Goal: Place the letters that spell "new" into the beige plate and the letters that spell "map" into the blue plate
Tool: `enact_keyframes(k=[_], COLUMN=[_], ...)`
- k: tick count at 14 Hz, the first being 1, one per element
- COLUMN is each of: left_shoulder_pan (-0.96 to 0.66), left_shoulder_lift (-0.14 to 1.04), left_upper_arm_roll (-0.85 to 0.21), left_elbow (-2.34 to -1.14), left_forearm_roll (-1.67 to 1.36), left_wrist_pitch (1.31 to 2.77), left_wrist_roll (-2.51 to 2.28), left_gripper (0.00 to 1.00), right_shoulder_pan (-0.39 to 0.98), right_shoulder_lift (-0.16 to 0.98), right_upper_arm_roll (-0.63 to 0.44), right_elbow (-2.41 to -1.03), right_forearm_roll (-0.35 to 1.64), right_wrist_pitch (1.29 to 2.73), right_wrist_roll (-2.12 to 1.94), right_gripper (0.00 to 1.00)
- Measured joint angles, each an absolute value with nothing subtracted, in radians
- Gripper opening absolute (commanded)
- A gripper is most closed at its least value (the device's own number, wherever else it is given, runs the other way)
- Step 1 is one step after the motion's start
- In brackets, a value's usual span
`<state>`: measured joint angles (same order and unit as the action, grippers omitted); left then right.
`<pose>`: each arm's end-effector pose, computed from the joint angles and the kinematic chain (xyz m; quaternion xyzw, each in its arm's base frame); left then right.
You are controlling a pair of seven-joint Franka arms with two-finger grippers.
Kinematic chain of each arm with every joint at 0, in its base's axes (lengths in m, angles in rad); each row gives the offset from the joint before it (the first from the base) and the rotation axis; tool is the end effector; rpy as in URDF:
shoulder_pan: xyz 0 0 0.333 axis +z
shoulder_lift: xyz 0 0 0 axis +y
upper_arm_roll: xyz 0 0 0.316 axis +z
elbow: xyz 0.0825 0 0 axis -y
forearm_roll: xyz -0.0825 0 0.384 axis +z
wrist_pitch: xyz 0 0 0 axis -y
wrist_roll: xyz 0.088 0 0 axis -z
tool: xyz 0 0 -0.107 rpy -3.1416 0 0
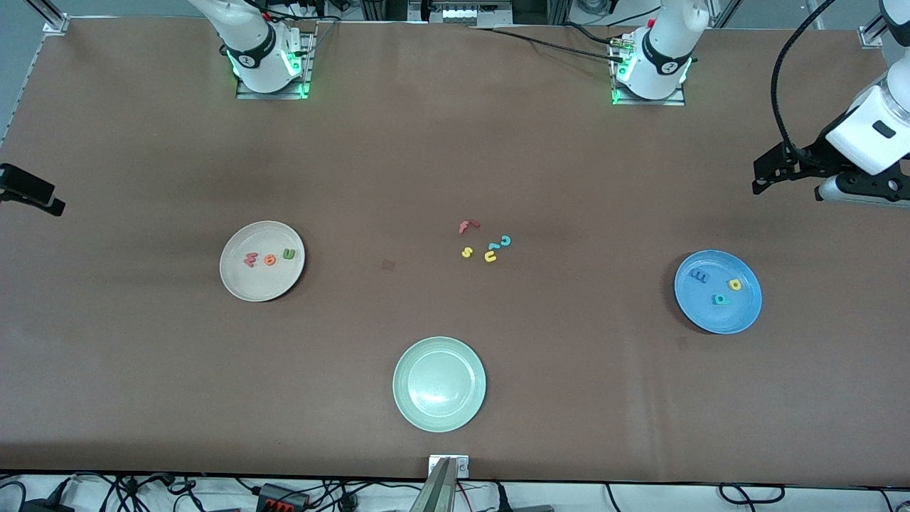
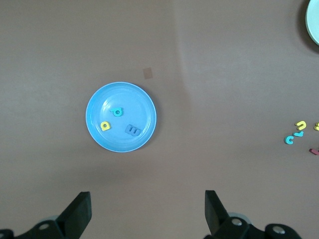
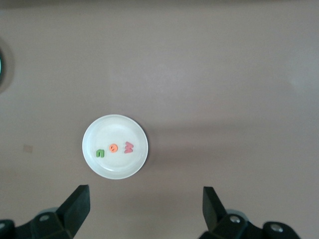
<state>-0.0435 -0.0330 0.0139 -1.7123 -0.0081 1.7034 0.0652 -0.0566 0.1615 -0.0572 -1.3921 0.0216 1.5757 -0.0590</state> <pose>0.5530 -0.0170 0.5871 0.9988 -0.0469 0.0121 0.0040 0.6017 -0.0634 0.6158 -0.9996 0.0269 -0.0117 0.0052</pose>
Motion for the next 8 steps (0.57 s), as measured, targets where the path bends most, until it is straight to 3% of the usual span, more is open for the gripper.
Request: enact_keyframes(k=[8], left_shoulder_pan=[-0.046], left_shoulder_lift=[-0.033], left_upper_arm_roll=[0.014], left_elbow=[-1.711], left_forearm_roll=[-0.008], left_wrist_pitch=[1.703], left_wrist_roll=[0.065], left_gripper=[1.00], right_shoulder_pan=[-0.058], right_shoulder_lift=[-0.004], right_upper_arm_roll=[-0.048], right_elbow=[-1.642], right_forearm_roll=[0.021], right_wrist_pitch=[1.612], right_wrist_roll=[-0.042], right_gripper=[1.00])
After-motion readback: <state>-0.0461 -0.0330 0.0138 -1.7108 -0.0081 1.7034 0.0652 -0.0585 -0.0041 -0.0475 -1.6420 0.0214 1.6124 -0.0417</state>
